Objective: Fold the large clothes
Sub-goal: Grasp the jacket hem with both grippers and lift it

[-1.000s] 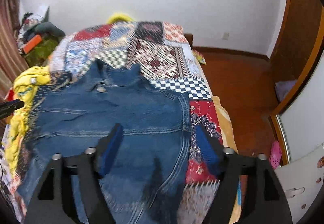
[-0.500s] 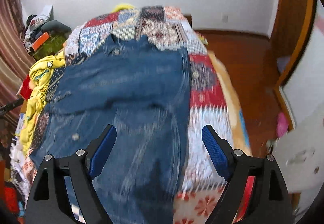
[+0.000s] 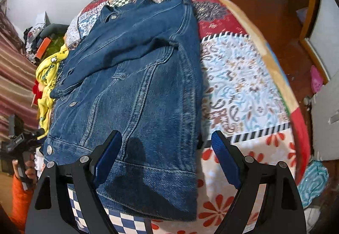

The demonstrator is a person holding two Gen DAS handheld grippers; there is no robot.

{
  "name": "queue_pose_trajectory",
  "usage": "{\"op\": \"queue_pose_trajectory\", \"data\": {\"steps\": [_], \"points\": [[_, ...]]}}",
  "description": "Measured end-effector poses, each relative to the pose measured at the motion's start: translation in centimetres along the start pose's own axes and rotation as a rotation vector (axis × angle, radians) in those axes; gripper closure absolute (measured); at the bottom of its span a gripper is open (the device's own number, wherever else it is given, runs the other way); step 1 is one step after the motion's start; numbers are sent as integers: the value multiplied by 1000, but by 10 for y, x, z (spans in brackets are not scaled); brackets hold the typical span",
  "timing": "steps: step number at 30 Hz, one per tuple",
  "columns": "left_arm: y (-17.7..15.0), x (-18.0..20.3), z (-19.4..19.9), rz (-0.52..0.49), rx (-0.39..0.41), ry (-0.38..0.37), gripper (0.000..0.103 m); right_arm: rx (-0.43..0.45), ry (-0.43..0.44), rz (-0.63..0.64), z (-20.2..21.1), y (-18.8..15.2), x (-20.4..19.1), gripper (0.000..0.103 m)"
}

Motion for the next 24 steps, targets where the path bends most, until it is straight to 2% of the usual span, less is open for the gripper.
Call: {"op": "queue_pose_trajectory", "data": {"steps": [2,3,5,6,8,9,10,11,13,18,24], "points": [[-7,3,-6,7,-10,-36,12,-20,33,-4,-4,-2,-1,27],[-9,7,-7,-1,-4,-26,12,-35,48,-3,-8,-2,-2,36],[-15,16,-6,-21,0,-30,13,-34,41,5,-12,-5,-4,41],[-18,23,-4,-35,4,-27,16,-31,38,10,-13,-5,-5,49],[-22,33,-2,-64,11,-11,35,-20,9,16,-12,-3,-6,66],[-22,37,0,-78,17,-2,40,-24,6,14,-12,-2,-5,78],[-22,42,3,-89,26,6,53,-28,16,10,-11,-1,-3,81],[-18,45,6,-101,32,19,72,-30,32,7,-9,1,-2,82],[-8,53,14,-129,49,21,82,-21,35,37,-5,2,-5,85],[29,84,45,-230,160,51,88,12,65,85,9,20,-20,87],[102,117,92,-305,338,44,90,105,134,157,37,70,-61,89]]}}
Point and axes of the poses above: each gripper's, at about its wrist camera, not at the fingertips, and z roughly against the way its jaws point, x to its right, y to its top, the point moved 2 cm from there along -z, roughly the way its jaws point, and after that the axes turned 13 degrees about -z, right-handed, at the moved point
